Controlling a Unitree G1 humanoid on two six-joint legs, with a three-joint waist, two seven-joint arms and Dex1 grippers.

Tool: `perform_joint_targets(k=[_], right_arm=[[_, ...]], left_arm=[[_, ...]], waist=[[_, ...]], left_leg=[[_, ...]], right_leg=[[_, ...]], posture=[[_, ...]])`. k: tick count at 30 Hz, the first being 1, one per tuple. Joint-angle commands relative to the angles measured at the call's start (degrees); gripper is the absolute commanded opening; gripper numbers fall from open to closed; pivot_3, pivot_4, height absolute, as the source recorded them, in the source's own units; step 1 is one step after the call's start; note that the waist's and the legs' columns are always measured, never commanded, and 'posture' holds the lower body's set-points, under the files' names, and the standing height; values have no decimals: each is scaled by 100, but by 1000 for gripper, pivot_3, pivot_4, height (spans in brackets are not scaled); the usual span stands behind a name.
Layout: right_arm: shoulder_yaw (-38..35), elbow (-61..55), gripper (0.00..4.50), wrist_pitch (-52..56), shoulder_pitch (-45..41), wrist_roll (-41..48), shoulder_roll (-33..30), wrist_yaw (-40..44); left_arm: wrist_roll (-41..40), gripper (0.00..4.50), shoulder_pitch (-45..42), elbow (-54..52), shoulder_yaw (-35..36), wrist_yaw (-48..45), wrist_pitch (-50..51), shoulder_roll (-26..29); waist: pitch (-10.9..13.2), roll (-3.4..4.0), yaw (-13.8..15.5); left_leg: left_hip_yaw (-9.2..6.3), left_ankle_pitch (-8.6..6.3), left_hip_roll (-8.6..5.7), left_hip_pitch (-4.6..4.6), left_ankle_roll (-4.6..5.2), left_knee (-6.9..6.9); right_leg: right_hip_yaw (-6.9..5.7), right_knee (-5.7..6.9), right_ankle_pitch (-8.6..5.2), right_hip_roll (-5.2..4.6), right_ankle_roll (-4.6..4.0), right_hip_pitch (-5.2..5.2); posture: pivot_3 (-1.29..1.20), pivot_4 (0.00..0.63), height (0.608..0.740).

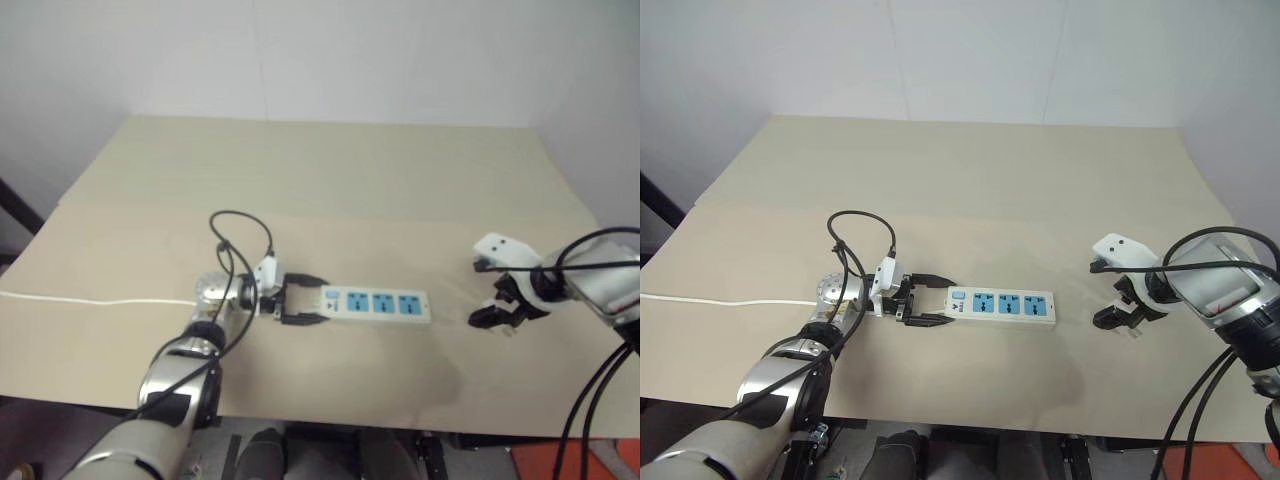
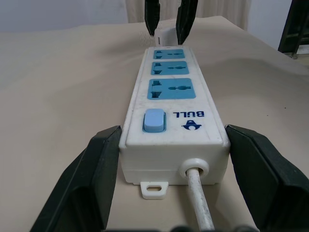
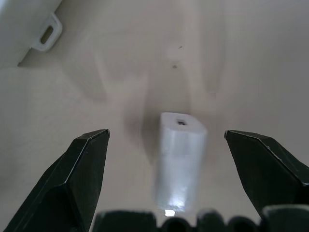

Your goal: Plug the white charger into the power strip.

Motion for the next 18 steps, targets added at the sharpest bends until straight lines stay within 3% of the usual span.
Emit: perform_joint_targets(k=[1,9,12,18], right_arm=[[-149,54,4500,-64,-72,-115,-15,41],[-121,271,4500,-100,-142,-210,105,25],[-101,382,3921,-88,-190,-328,182,-28],[-57,439,1974,-57,-297,-425,237,12]], left_arm=[[37,3173,101,-102,-106,-63,-77,-12],[21,3173,163,-139,-83,-63,-87,-4],[24,3173,170,-138,-76,-63,-98,-4],[33,3173,196,-140,-79,-63,-111,-4]], waist=[[0,0,-2],[-1,1,-4],[-2,3,-7],[-3,5,-9]], left_leg=[[0,0,0,-1,0,0],[0,0,0,0,0,0],[0,0,0,1,0,0],[0,0,0,0,0,0]], right_leg=[[0,0,0,0,0,0],[0,-1,0,0,0,0],[0,0,0,0,0,0],[0,0,0,0,0,0]], posture=[[0,150,740],[0,150,740],[0,150,740],[0,150,740]])
